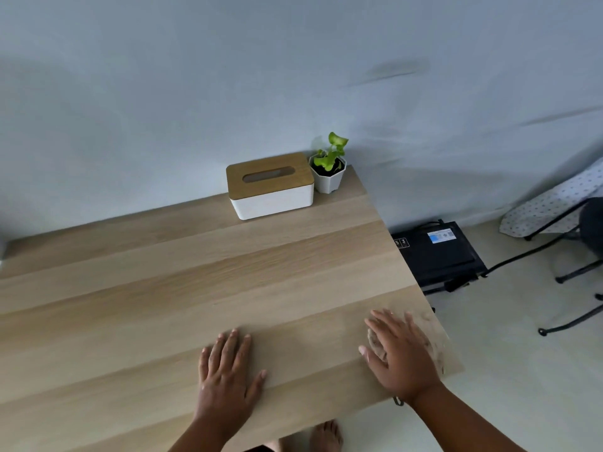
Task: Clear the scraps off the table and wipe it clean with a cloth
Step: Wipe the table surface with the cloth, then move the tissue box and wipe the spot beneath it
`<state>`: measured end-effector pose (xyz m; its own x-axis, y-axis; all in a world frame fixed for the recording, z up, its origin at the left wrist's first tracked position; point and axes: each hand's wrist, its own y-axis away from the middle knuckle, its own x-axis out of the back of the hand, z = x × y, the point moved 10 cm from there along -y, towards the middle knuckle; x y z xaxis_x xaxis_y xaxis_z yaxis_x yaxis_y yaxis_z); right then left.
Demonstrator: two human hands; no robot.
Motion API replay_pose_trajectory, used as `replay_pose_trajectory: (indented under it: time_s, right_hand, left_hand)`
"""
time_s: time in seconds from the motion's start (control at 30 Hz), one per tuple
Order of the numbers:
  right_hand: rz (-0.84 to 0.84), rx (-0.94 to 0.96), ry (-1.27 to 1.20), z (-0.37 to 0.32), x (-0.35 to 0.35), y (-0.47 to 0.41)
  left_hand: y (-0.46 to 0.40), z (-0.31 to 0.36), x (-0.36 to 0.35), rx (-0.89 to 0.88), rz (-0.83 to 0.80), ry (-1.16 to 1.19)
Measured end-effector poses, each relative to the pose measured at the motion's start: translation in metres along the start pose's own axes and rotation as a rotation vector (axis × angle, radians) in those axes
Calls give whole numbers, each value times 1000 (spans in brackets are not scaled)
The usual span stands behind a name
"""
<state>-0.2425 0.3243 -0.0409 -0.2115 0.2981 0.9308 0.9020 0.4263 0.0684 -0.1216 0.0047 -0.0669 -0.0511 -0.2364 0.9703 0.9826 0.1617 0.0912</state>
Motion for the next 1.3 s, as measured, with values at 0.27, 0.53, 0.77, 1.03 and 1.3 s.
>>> replay_pose_trajectory:
  time_s: [0.27, 0.53, 0.77, 1.03, 1.3]
  right_hand:
    - [-4, -180, -502, -55, 0, -45]
    - [41, -358, -821, -89, 1, -84]
    - [189, -427, -991, -92, 32, -143]
    - [228, -432, -1005, -72, 57, -226]
    - [283, -452, -1038, -55, 57, -302]
  left_hand:
    - [-32, -24, 35, 167, 57, 408]
    - [-92, -54, 75, 313, 176, 848]
    - [-138, -67, 108, 382, 183, 1067]
    - [-181, -72, 120, 430, 169, 1139]
    - [-252, -61, 129, 436, 188, 1072]
